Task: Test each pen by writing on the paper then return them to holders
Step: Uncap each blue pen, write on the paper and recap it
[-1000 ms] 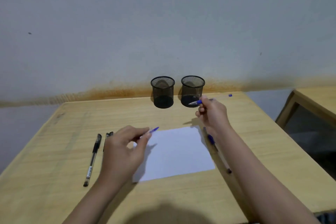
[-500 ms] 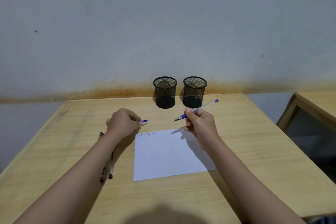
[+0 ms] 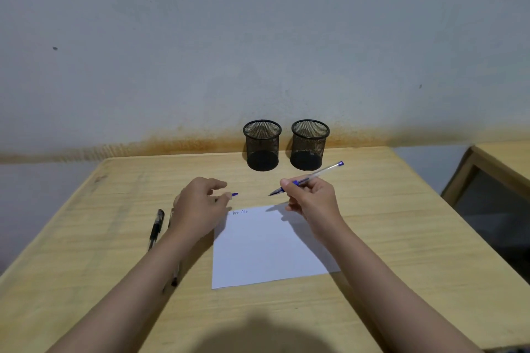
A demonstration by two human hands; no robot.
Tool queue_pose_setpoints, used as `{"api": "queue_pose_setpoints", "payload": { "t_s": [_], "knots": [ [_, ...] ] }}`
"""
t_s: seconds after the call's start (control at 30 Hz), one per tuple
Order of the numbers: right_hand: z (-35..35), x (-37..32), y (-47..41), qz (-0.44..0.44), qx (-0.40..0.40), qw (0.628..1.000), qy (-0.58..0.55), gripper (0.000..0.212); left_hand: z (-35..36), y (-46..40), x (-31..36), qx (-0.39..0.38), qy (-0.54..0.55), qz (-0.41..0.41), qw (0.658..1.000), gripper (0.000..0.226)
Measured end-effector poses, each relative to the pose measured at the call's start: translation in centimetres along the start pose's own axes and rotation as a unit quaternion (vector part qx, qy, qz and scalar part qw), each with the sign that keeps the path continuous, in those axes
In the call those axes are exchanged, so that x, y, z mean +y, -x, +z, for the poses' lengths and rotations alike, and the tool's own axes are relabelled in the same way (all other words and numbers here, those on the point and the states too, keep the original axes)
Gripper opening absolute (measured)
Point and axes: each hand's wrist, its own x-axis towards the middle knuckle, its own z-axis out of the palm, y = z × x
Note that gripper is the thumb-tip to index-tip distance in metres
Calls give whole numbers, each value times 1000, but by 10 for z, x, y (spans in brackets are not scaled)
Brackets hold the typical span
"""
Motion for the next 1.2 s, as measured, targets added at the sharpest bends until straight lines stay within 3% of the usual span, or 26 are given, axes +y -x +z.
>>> {"api": "queue_pose_setpoints", "payload": {
  "t_s": [0.1, 0.27, 0.4, 0.53, 0.67, 1.2],
  "knots": [
    [8, 1, -5, -8, -2, 999, 40, 21, 4, 41, 4, -28, -4, 117, 993, 31],
    [26, 9, -14, -29, -21, 997, 64, 20, 19, 75, -11, -150, -153, 218, 952, 56],
    [38, 15, -18, -64, -38, 988, 135, 27, 24, 78, -19, -188, -196, 221, 937, 67],
    [45, 24, -22, -28, -50, 995, 87, 27, 27, 79, -21, -197, -183, 204, 941, 70],
    [47, 26, -19, -40, -47, 991, 122, 19, 27, 78, -21, -204, -194, 197, 939, 73],
    [48, 34, -24, -48, -69, 980, 179, 29, 28, 78, -17, -213, -224, 190, 932, 77]
  ]
}}
